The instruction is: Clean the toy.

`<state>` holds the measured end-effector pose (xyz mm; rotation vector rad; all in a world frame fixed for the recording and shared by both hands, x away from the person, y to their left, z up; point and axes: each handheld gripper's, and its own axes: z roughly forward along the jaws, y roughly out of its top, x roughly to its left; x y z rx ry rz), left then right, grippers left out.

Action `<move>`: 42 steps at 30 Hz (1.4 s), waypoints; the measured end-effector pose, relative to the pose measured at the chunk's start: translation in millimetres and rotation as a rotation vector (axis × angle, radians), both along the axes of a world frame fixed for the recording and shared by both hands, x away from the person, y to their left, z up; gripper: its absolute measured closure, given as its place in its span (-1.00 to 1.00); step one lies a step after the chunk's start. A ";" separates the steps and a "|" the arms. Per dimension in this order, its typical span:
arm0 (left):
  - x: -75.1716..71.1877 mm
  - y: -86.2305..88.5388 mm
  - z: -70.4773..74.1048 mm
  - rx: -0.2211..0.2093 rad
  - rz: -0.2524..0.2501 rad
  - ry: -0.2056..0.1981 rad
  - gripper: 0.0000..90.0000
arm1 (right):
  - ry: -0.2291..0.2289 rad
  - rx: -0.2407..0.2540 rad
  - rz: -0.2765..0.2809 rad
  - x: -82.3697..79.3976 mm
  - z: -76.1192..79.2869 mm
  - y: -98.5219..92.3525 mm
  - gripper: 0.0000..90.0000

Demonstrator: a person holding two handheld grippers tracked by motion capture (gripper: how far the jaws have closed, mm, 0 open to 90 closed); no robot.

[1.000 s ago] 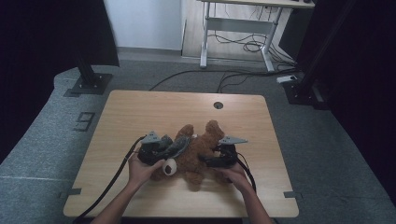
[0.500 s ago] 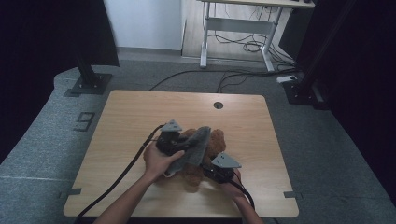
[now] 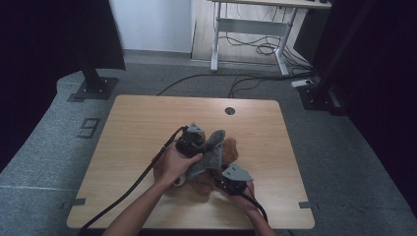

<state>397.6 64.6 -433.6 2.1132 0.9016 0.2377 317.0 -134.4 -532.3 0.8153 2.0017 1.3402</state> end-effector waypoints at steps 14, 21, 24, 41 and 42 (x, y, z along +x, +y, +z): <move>-11.1 115.8 -18.7 -0.167 0.139 0.059 0.72 | -0.003 0.017 -0.009 -2.4 -2.0 -1.9 0.22; -26.3 108.1 -34.4 -0.194 0.118 0.012 0.74 | 0.014 0.045 -0.002 -2.5 -1.2 -3.5 0.10; -31.8 104.5 -37.3 -0.184 0.114 -0.016 0.74 | 0.057 0.080 0.024 1.1 2.0 -9.8 -0.14; -45.6 98.5 -48.3 -0.183 0.109 -0.095 0.75 | 0.111 0.147 0.081 37.0 85.8 -22.9 -0.65; -45.2 98.8 -48.2 -0.182 0.109 -0.093 0.75 | 0.128 0.131 0.101 41.5 87.1 -15.9 -0.66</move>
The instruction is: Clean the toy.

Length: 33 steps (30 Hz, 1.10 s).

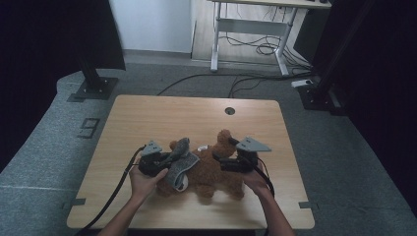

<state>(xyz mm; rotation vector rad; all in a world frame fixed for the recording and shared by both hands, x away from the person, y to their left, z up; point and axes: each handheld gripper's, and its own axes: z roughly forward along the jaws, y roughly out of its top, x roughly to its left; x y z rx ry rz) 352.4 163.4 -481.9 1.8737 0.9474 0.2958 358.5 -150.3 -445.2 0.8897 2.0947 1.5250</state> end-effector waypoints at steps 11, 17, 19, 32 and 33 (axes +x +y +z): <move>4.3 1.1 0.0 0.001 -0.008 0.011 0.75 | 0.184 -0.084 0.060 22.6 -49.5 16.7 -0.83; 4.9 -1.5 1.8 0.006 -0.016 0.014 0.75 | 0.191 -0.161 0.079 15.9 -54.0 17.2 -0.71; 5.3 -1.7 1.5 0.006 -0.014 0.012 0.75 | 0.191 -0.162 0.075 15.8 -56.1 17.9 -0.60; 27.9 0.0 10.5 0.014 0.012 0.023 0.74 | 0.041 -0.082 -0.006 7.0 -50.8 26.8 0.70; 30.9 0.6 11.2 0.012 0.013 0.028 0.74 | 0.023 -0.059 -0.015 8.4 -49.5 28.3 0.72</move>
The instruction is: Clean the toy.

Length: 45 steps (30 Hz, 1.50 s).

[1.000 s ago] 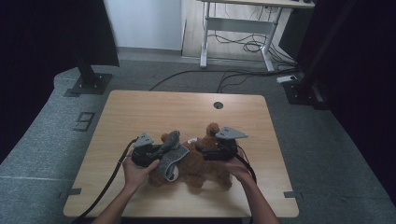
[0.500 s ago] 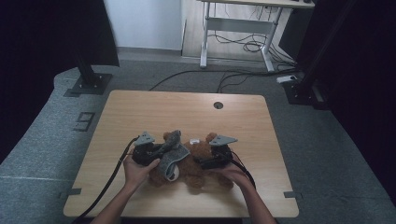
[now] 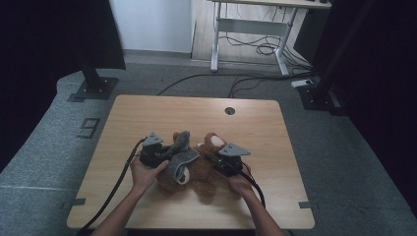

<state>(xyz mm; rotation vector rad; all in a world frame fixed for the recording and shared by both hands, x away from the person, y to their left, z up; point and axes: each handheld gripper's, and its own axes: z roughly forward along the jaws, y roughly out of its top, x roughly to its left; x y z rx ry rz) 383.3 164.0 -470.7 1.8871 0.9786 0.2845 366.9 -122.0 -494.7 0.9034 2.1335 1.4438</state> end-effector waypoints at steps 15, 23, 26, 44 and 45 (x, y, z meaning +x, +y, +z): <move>6.1 -2.8 -4.4 0.017 0.000 0.021 0.74 | 0.169 0.094 -0.025 -10.4 0.8 -46.2 -0.50; 5.9 -4.2 -5.9 0.025 -0.006 0.014 0.74 | 0.317 0.042 0.040 20.0 -12.7 -32.2 -0.84; 7.4 -5.4 -8.2 0.018 -0.011 0.020 0.74 | 0.336 0.030 0.091 30.7 -11.4 -23.0 -0.79; 19.7 -7.2 0.5 0.030 0.021 -0.012 0.74 | 0.091 0.010 -0.012 14.3 -17.6 -5.0 0.38; 22.2 -7.2 1.8 0.030 0.025 -0.012 0.73 | 0.073 0.015 -0.028 15.7 -17.9 -4.0 0.39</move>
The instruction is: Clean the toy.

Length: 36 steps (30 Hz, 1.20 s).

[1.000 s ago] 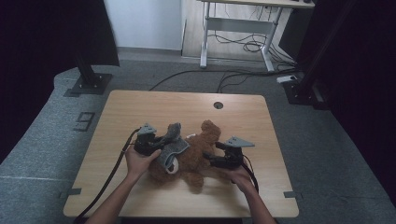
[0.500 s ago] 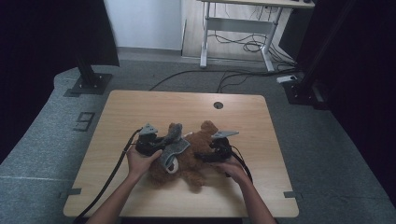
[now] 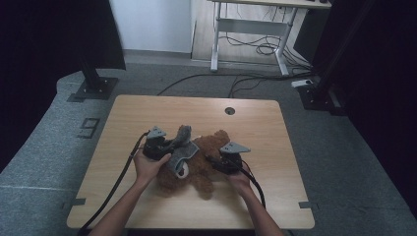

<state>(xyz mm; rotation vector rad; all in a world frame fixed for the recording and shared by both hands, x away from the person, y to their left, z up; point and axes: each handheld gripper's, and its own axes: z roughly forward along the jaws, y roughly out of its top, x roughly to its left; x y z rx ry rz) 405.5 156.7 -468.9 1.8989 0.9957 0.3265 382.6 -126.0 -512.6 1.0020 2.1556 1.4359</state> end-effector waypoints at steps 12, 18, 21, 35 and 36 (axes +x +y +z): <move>18.3 -5.3 2.4 -0.010 0.010 0.016 0.73 | -0.152 0.000 -0.063 -0.6 -14.1 5.2 0.34; -1.5 -13.3 -5.7 -0.018 -0.051 0.015 0.74 | -0.139 -0.028 -0.015 -21.2 -17.1 -7.0 0.14; -13.2 -12.7 -8.4 -0.026 -0.074 0.008 0.75 | -0.125 -0.039 0.015 -31.7 -16.0 -12.5 0.07; -58.4 -12.1 -20.3 -0.083 -0.123 -0.044 0.77 | -0.001 0.044 0.084 -49.3 -2.5 -34.5 -0.58; -58.3 -11.8 -20.7 -0.087 -0.122 -0.043 0.77 | 0.011 0.036 0.088 -45.1 -0.7 -33.4 -0.63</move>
